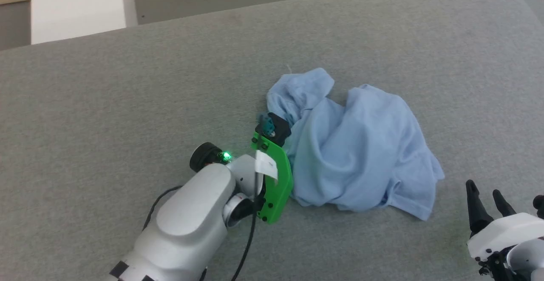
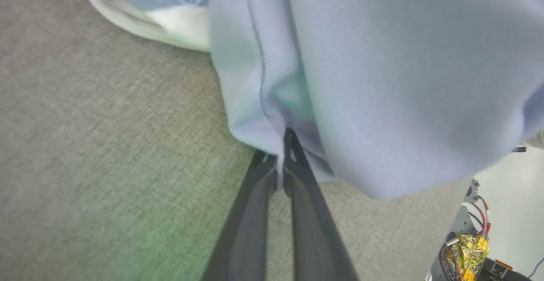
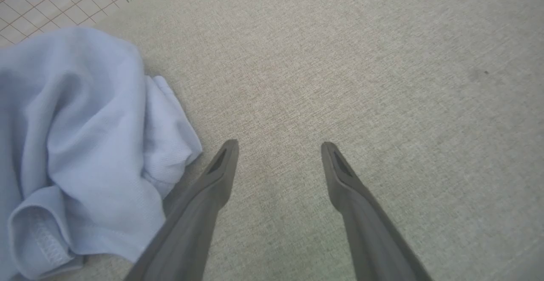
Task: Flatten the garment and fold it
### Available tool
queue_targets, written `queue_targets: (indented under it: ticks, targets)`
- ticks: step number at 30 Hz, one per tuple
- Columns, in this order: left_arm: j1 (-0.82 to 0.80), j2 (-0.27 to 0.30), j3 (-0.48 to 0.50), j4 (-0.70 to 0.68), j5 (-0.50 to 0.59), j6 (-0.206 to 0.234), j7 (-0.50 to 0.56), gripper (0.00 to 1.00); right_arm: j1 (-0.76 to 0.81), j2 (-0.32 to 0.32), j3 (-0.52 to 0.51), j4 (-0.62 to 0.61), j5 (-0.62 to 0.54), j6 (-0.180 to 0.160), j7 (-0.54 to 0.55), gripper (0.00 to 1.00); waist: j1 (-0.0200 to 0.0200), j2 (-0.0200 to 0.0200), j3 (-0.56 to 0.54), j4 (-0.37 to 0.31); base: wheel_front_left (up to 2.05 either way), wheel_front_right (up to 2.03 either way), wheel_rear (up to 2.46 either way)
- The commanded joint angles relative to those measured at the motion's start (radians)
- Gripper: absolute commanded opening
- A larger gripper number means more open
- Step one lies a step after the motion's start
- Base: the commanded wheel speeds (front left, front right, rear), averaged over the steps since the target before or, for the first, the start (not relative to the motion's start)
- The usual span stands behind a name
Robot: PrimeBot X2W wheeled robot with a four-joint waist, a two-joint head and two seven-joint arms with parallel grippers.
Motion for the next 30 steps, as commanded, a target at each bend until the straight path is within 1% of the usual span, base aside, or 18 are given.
queue_targets:
  ticks: [1,5,6,9,14,18,21,24,26,27,30]
  targets:
    - [0.022,0.004,0.016,0.0,-0.031,-0.002,-0.019,0.0,-0.024,0.0,0.003,0.004,-0.007,-0.001,-0.002,1.0,0.0,0.0045,-0.017,0.032,0.0,0.0,0.0]
    - [0.015,0.008,0.106,-0.055,-0.092,0.008,-0.098,0.0,-0.028,0.0,-0.01,0.008,-0.026,-0.001,0.007,1.0,0.0,0.0045,-0.046,0.08,0.0,0.0,0.0]
    - [0.01,0.02,0.165,-0.091,-0.121,0.026,-0.142,0.0,-0.028,0.0,-0.018,0.009,-0.036,-0.001,0.017,1.0,0.0,0.0045,-0.069,0.113,0.0,0.0,0.0]
    - [0.016,0.047,0.236,-0.137,-0.15,0.056,-0.188,0.0,-0.027,0.0,-0.024,0.008,-0.048,-0.001,0.034,1.0,0.0,0.0045,-0.098,0.156,0.0,0.0,0.0]
    - [0.092,0.112,0.364,-0.2,-0.197,0.14,-0.251,0.0,-0.022,0.0,-0.026,0.006,-0.063,-0.001,0.059,1.0,0.0,0.0045,-0.149,0.226,0.0,0.0,0.0]
    - [0.229,0.179,0.471,-0.238,-0.24,0.227,-0.281,0.0,-0.012,0.0,-0.025,0.0,-0.074,-0.001,0.08,1.0,0.0,0.0045,-0.181,0.277,0.0,0.0,0.0]
    - [0.357,0.219,0.537,-0.255,-0.271,0.286,-0.289,0.0,-0.013,0.0,-0.014,-0.006,-0.077,-0.001,0.09,1.0,0.0,0.0045,-0.189,0.298,0.0,0.0,0.0]
    - [0.503,0.238,0.602,-0.263,-0.312,0.343,-0.3,0.0,-0.018,0.0,0.002,-0.007,-0.076,-0.001,0.098,1.0,0.0,0.0045,-0.189,0.31,0.0,0.0,0.0]
    - [0.587,0.236,0.627,-0.26,-0.34,0.365,-0.297,0.0,-0.018,0.0,0.01,-0.005,-0.074,-0.001,0.1,1.0,0.0,0.0045,-0.19,0.316,0.0,0.0,0.0]
    - [0.625,0.231,0.629,-0.259,-0.353,0.368,-0.289,0.0,-0.017,0.0,0.013,-0.004,-0.073,-0.001,0.1,1.0,0.0,0.0045,-0.189,0.318,0.0,0.0,0.0]
    - [0.683,0.212,0.622,-0.258,-0.381,0.362,-0.27,0.0,-0.014,0.0,0.017,0.002,-0.073,-0.001,0.102,1.0,0.0,0.0045,-0.19,0.328,0.0,0.0,0.0]
